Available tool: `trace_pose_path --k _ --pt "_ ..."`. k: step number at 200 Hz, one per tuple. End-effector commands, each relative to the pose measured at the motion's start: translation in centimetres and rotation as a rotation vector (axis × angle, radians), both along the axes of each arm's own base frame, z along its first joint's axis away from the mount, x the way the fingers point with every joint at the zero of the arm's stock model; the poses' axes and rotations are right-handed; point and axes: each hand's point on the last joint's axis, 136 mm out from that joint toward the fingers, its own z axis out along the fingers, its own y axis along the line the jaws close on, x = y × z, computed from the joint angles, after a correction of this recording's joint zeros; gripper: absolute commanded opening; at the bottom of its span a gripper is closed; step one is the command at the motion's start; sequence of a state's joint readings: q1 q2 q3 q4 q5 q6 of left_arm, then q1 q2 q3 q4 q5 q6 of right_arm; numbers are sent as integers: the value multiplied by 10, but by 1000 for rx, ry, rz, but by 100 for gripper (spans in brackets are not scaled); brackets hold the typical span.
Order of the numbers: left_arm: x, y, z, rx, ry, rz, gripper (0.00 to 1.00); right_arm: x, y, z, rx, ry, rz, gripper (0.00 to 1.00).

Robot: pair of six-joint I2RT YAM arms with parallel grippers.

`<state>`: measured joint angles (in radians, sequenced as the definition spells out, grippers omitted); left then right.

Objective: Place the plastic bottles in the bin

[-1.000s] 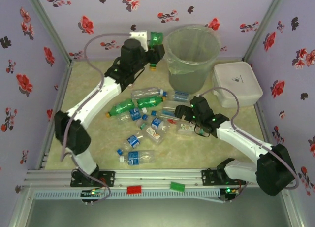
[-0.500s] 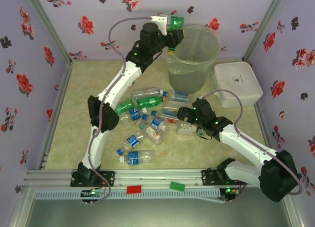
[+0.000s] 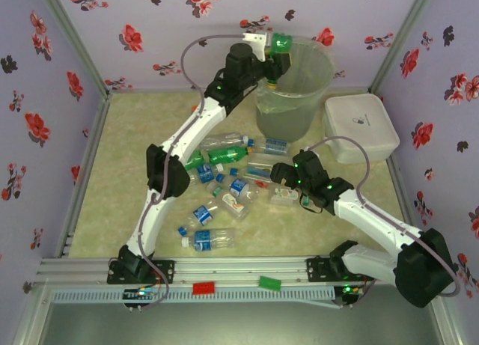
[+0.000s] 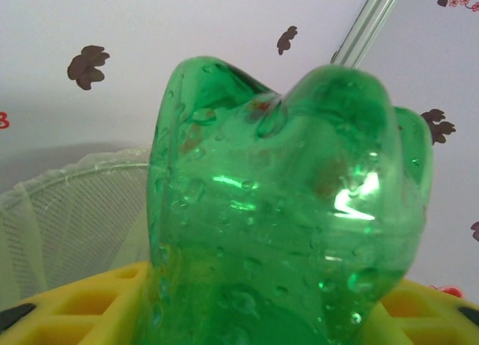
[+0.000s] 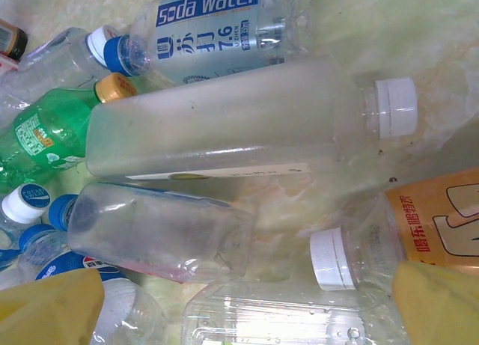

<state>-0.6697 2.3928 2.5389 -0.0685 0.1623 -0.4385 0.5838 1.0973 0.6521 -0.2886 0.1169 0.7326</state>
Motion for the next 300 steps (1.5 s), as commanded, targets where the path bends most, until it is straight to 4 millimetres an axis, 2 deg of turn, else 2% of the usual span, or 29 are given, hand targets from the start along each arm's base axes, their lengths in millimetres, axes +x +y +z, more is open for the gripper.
trace_pose_path --k 1,69,90,105,118,136,178,188,215,219,223,235,274,300 --pt "-8 -8 30 -82 -93 -30 38 -4 -7 -3 -48 -1 1 100" --pt "14 -23 -11 -93 -97 -15 48 -10 -21 4 -89 -14 -23 100" --pt "16 -24 -18 -87 -86 -12 61 -11 -27 7 -100 -26 -40 100" --pt "16 -24 -16 -95 -82 -11 79 -12 -30 7 -111 -26 -49 100" --pt "14 -23 -11 -102 -84 -12 91 -12 -34 6 -117 -23 -60 100" --pt "9 -19 4 -110 -103 -13 99 -11 -39 4 -122 -11 -83 100" --pt "-16 -2 52 -129 -178 -24 100 -7 -54 0 -99 27 -154 99" --pt "-25 6 66 -141 -205 -23 100 -7 -61 -3 -89 41 -191 100" --pt "-54 32 90 -160 -269 -17 100 -7 -74 -12 -48 69 -288 100" --pt "-57 35 87 -159 -273 -16 100 -6 -75 -13 -42 72 -300 100" --pt "-63 42 95 -172 -290 -11 100 -6 -76 -14 -37 73 -309 100" --pt "-75 58 95 -192 -300 -2 100 -5 -78 -18 -23 80 -338 100" --pt "-112 119 76 -203 -310 66 100 3 -86 -28 14 119 -440 100" --pt "-134 160 46 -136 -304 163 100 7 -92 -37 43 138 -505 100"
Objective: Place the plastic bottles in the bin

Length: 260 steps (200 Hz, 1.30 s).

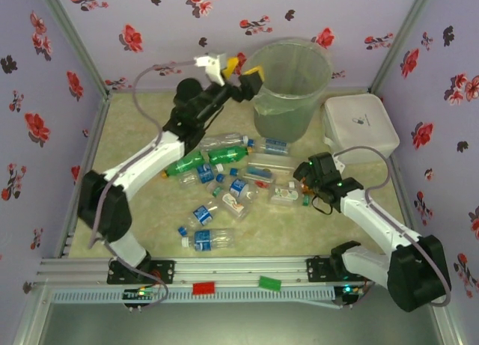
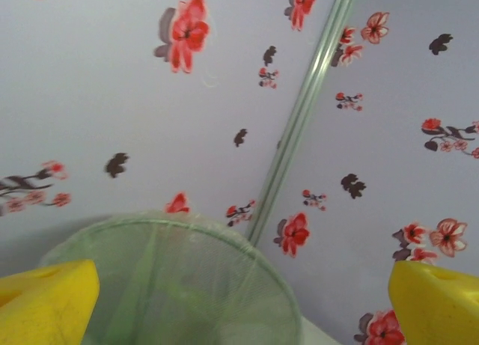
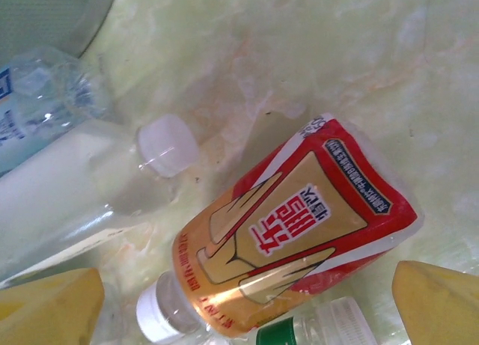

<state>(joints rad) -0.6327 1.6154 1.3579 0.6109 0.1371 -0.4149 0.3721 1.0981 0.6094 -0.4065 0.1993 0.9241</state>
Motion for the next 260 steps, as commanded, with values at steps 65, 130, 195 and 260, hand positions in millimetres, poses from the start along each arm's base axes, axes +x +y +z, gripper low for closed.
trace_pose_path --k 65,130,195,260 --pt "-38 126 -146 165 242 378 100 26 -6 -29 153 16 -216 97" --pt "-65 192 -236 188 511 544 100 43 -5 -53 211 44 -277 89" --pt "-59 207 -236 166 529 605 100 45 -10 -64 211 30 -327 71" --pt "-58 209 -252 160 583 613 100 48 -23 -25 174 -127 -309 55"
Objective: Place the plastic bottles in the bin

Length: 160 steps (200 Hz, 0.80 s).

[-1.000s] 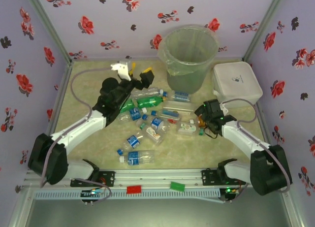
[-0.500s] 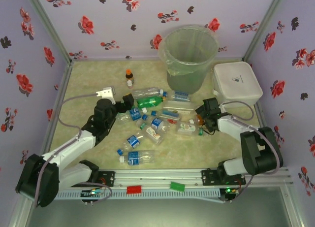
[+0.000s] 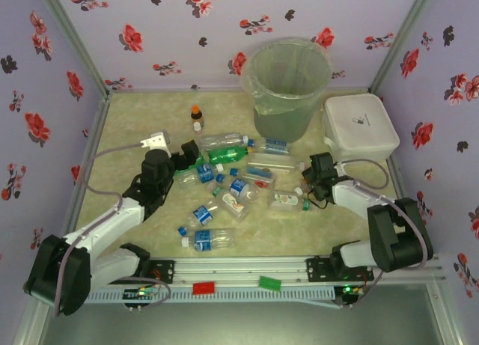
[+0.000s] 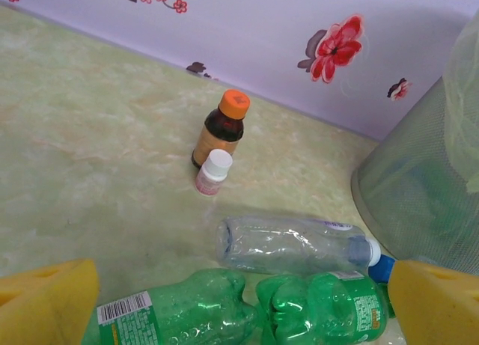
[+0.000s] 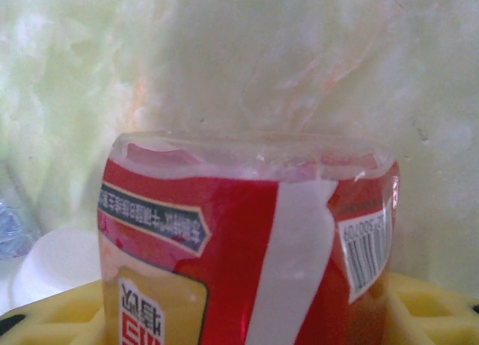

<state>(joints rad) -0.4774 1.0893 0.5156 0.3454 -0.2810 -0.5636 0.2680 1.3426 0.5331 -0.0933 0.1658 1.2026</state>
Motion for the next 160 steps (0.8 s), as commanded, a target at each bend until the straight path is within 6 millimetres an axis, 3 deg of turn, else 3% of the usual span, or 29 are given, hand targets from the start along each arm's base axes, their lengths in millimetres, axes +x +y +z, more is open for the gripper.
trace_pose_path --k 1,82,120,160 --pt "2 8 -6 -12 20 43 100 17 -8 30 -34 -141 -8 55" --pt "5 24 -30 -28 123 107 100 37 -12 159 -264 -377 212 45" --pt "6 31 -48 -21 229 148 100 57 -1 247 -345 -514 312 45" --pt "7 31 -61 18 334 169 100 95 17 337 -354 -722 343 44"
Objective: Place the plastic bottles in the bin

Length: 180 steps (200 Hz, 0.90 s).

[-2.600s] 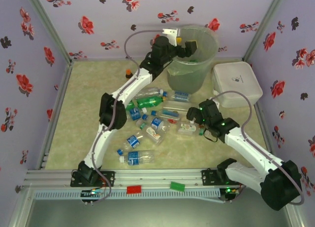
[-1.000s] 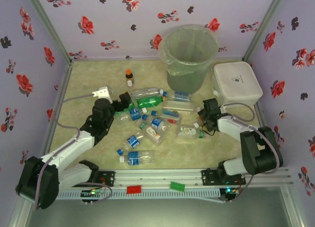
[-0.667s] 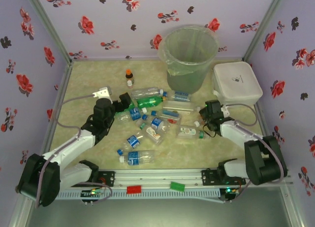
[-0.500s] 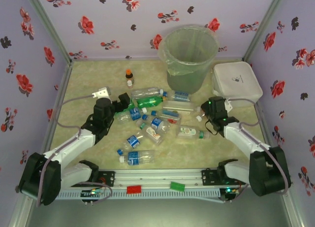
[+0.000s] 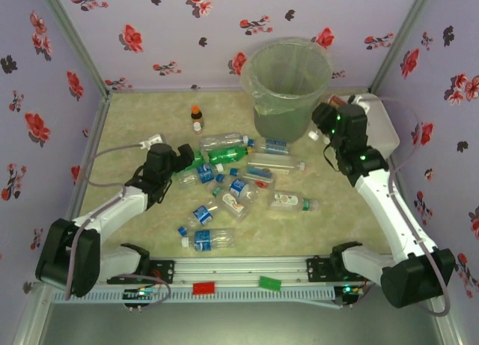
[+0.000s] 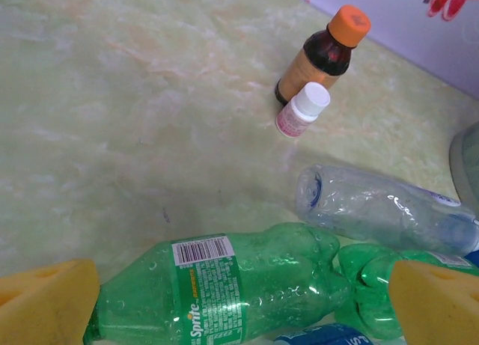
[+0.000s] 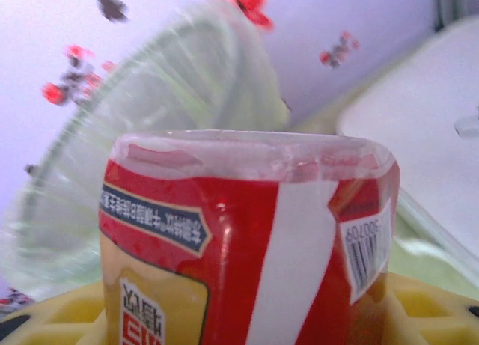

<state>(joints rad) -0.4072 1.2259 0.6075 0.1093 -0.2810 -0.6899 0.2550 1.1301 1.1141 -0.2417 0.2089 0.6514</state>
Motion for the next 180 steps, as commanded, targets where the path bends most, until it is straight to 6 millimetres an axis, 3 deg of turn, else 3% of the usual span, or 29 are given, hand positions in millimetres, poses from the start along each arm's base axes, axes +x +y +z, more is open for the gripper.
trace_pose_path --k 1,35,57,87,129,148,156,180 --pt "-1 7 -6 14 69 45 100 22 10 44 -49 -101 52 45" --pt "-6 11 -6 19 69 49 100 69 37 86 -5 -194 133 44" --pt "-11 13 -2 49 46 20 100 98 55 85 35 -220 186 43" --pt "-20 15 6 85 -11 -27 100 136 74 61 23 -170 237 42" --pt "-29 21 21 56 -110 -33 100 165 94 26 -8 -92 282 44" --pt "-30 24 24 40 -129 -22 100 176 102 11 -29 -38 303 56" --pt "-31 25 26 36 -135 -17 100 180 105 5 -36 -19 313 66" --pt "-31 26 29 32 -143 -15 100 188 111 10 -65 -9 333 90"
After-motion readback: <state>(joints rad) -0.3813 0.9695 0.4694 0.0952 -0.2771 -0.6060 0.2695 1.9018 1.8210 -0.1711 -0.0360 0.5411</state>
